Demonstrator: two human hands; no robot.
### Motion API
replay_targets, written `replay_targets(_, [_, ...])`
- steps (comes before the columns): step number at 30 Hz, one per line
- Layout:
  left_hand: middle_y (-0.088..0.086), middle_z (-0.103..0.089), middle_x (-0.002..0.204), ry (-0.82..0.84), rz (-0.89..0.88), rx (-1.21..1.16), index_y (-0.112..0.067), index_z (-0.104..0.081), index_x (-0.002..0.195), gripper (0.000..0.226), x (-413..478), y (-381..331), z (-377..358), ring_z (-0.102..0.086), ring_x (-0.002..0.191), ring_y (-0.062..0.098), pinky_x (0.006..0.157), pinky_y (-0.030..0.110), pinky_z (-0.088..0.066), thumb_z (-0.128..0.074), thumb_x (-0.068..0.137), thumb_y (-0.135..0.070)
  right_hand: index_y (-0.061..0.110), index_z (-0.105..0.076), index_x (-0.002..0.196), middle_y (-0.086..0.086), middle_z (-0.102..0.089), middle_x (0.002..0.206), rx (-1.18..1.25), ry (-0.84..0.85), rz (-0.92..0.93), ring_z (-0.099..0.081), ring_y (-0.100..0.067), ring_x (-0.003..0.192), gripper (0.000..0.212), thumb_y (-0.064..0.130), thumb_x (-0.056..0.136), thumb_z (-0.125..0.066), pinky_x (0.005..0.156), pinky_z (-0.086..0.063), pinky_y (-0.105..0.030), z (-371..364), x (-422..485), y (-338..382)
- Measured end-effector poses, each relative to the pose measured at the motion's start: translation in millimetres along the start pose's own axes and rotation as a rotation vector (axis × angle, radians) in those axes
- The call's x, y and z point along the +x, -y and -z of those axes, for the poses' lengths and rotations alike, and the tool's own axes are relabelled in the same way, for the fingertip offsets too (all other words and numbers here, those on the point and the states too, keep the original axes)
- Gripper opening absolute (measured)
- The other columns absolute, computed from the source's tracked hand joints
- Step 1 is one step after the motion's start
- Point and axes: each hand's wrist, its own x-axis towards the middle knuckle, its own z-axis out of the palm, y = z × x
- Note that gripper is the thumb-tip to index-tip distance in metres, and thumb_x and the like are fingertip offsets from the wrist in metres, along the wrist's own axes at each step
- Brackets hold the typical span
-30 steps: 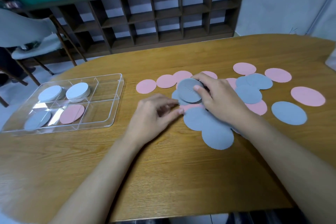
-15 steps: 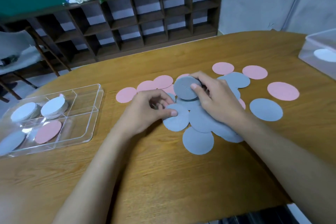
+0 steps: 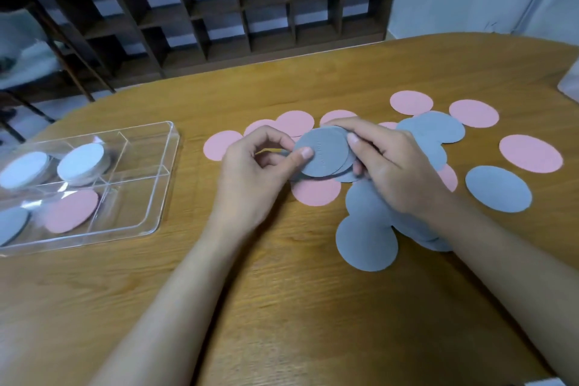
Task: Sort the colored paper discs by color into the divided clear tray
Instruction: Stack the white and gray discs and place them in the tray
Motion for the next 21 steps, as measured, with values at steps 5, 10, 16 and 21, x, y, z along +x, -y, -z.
replay_targets(5, [0.009, -0.075, 0.081, -0.064, -0.060, 0.016, -0.012, -0.069, 0.089, 0.022, -3, -3, -3, -0.072, 0.072, 0.030, 0.069, 0.041, -0.060, -0.088, 0.084, -0.020, 0.037, -0.067, 0.129, -0.009, -0.062, 0.071, 0.083, 0.023, -0.062, -0.056, -0.010, 0.066, 0.039, 0.018, 0.110, -0.038, 0.074, -0.052, -0.048, -4, -3, 4])
replay_targets(10, [0.006, -0.075, 0.078, -0.150, -0.100, 0.092, -0.015, -0.072, 0.097, 0.025, -9, -11, -5, -0.073, 0.073, 0.027, 0.070, 0.037, -0.062, -0.090, 0.081, -0.021, 0.033, -0.063, 0.133, -0.003, -0.066, 0.081, 0.128, 0.062, -0.062, -0.060, -0.010, 0.073, 0.030, 0.032, 0.110, -0.043, 0.075, -0.052, -0.047, -6, -8, 9])
replay_targets(16, [-0.008, -0.080, 0.086, -0.135, -0.175, 0.264, -0.017, -0.081, 0.102, 0.018, -11, -12, -7, -0.076, 0.079, 0.009, 0.078, 0.035, -0.062, -0.083, 0.088, -0.028, 0.027, -0.057, 0.137, -0.002, -0.068, 0.090, 0.010, 0.073, -0.035, -0.063, -0.020, 0.078, 0.031, 0.019, 0.108, -0.050, 0.074, -0.053, -0.050, -4, -6, 1])
replay_targets(21, [-0.010, -0.074, 0.124, -0.030, -0.198, 0.627, -0.023, -0.074, 0.126, 0.038, -1, 2, 5, -0.066, 0.112, 0.009, 0.096, 0.037, -0.055, -0.076, 0.092, -0.040, 0.026, -0.057, 0.133, -0.007, -0.067, 0.087, -0.056, 0.035, -0.052, -0.061, -0.023, 0.078, 0.029, 0.017, 0.107, -0.048, 0.073, -0.049, -0.045, 3, -1, -7])
